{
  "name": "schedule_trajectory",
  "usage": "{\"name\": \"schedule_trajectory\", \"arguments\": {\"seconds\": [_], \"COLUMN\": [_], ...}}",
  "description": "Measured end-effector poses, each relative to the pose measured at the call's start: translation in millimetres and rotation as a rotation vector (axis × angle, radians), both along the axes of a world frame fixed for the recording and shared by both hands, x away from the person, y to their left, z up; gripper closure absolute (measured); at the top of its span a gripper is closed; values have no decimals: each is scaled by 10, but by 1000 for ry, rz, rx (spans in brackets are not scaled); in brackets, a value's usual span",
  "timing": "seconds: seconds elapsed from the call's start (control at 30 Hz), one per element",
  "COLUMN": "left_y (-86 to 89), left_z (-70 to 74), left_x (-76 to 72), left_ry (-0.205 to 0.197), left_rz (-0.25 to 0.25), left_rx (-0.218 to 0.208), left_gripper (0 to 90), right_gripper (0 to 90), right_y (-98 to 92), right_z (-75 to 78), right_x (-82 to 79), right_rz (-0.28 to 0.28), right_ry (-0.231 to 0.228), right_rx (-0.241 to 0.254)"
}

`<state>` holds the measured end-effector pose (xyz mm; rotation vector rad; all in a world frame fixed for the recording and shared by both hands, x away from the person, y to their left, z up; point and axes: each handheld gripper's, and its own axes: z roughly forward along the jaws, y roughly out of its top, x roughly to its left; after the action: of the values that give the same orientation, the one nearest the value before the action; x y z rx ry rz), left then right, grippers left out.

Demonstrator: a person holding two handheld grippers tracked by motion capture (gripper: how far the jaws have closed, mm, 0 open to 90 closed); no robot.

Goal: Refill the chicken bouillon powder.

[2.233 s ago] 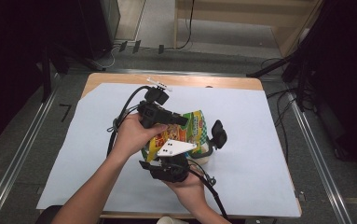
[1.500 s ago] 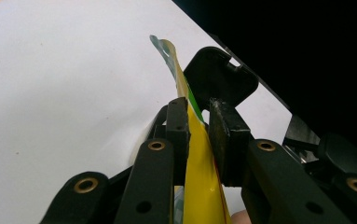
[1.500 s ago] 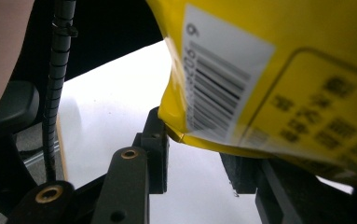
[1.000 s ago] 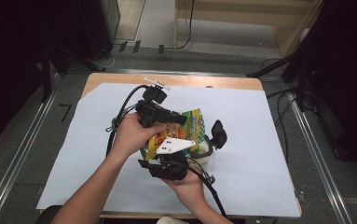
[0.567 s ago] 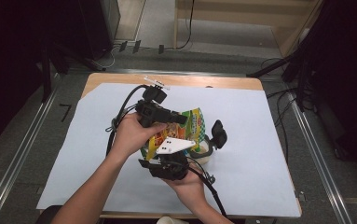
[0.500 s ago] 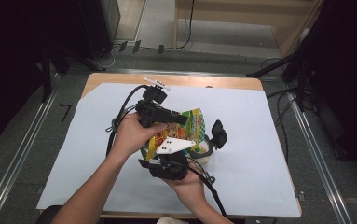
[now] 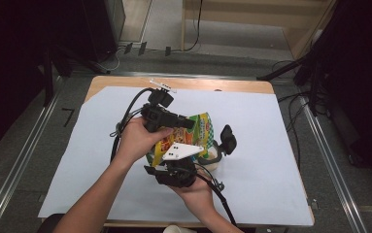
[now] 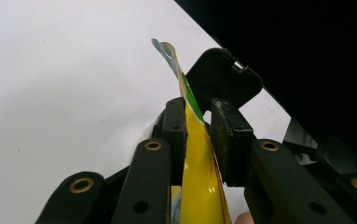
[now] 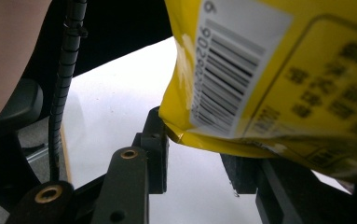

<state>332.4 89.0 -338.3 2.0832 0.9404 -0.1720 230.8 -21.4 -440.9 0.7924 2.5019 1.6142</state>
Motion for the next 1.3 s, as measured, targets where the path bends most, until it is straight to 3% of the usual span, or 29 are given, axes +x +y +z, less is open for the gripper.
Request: {"name": "schedule_trajectory", "arguments": {"seconds": [0.3,1.3], "left_y": [-37,-73], "left_z": [11,37], "left_x": [-33,-77], "left_ry": [-18,-13], "left_rz": [-10,-21], "left_rx": [3,14], "left_gripper": [762,767], "right_gripper": [659,662], "right_y": [-12,-13], "right_z": [-10,4], "right_x": [-2,-19], "right_rz": [-10,-9], "right_ry": [-5,15], "right_rx": [5,14]}}
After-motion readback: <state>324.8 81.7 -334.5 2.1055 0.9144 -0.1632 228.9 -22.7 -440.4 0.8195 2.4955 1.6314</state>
